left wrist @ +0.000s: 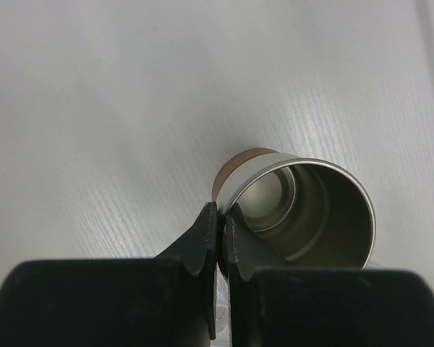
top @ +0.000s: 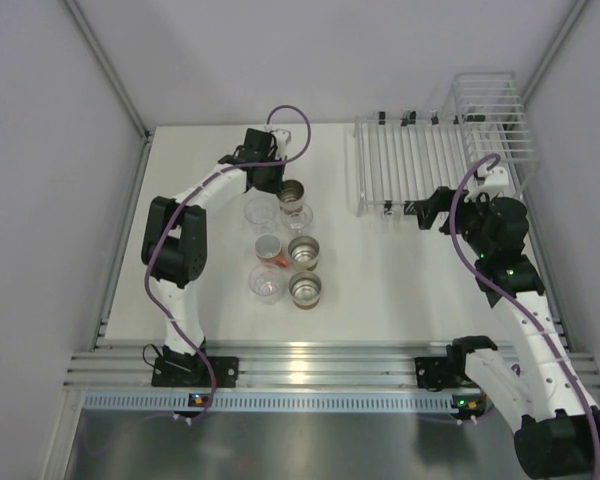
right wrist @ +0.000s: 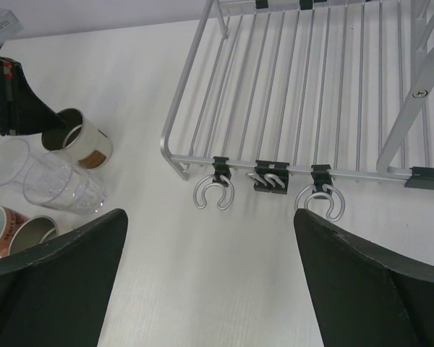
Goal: Load the cups into the dish rack
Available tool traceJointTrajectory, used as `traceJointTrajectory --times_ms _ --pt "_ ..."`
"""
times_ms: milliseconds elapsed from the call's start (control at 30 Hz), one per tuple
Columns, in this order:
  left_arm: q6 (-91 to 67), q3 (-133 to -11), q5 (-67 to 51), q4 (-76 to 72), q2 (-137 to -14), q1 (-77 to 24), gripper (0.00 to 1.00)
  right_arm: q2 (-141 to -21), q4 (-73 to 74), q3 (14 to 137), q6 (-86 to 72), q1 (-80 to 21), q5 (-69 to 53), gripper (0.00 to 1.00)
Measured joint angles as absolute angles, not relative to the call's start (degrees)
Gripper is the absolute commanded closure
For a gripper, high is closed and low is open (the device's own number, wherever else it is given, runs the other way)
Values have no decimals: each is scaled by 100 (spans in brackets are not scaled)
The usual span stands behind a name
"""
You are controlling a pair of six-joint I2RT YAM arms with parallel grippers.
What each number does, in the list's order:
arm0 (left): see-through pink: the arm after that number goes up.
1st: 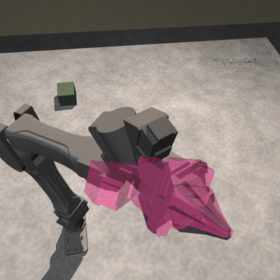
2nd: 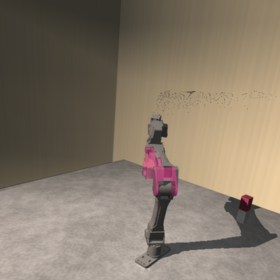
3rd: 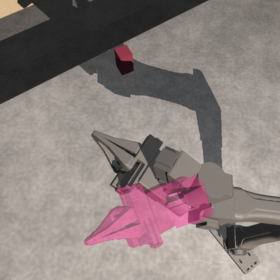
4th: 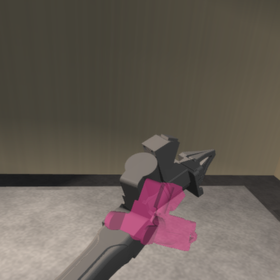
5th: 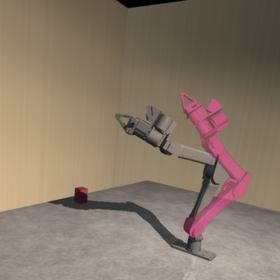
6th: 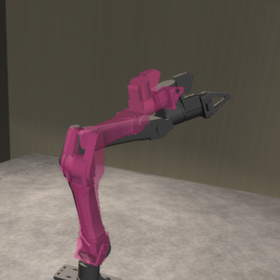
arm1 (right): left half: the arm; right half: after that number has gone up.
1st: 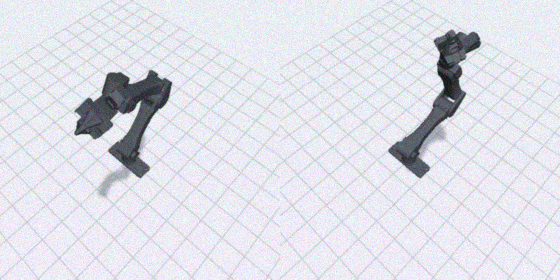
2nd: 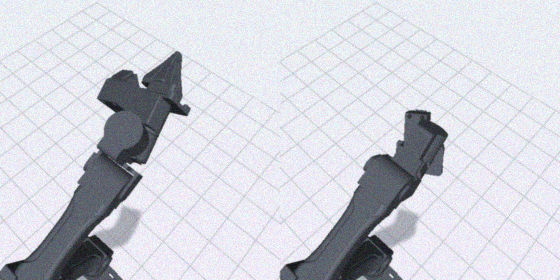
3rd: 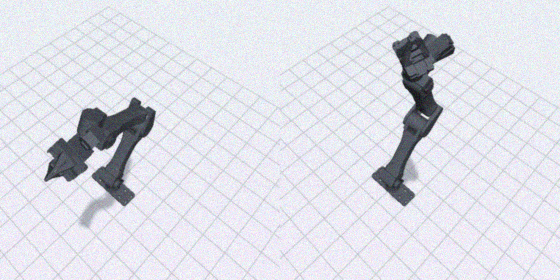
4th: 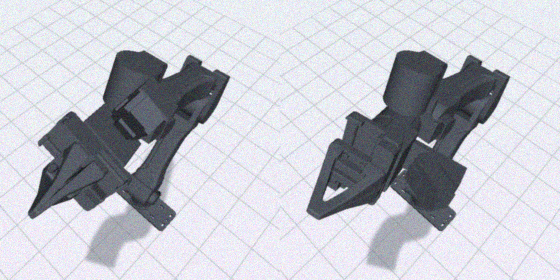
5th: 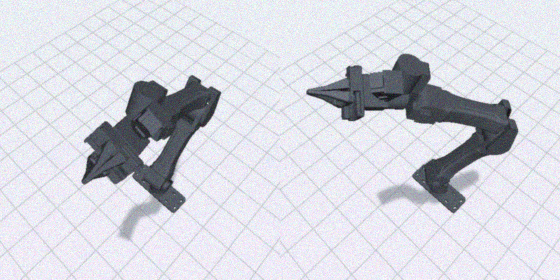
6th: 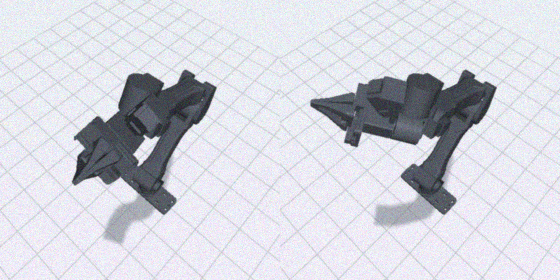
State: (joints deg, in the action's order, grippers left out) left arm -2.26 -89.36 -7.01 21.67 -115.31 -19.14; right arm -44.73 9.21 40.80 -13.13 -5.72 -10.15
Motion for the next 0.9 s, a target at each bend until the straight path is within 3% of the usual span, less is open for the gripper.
traceJointTrajectory --times_ms 333,533,900 --pt "-484 -8982 -436 2156 -11498 -1844 100 -4473 893 4080 -1319 -572 -1050 1" --pt "-1000 -8927 -523 1859 -10851 -1686 100 -4466 764 4080 -1382 -572 -1258 1" --pt "-3557 -7244 -2370 -1745 -8562 -1533 100 -4466 -377 4088 -2392 -572 -2021 1"
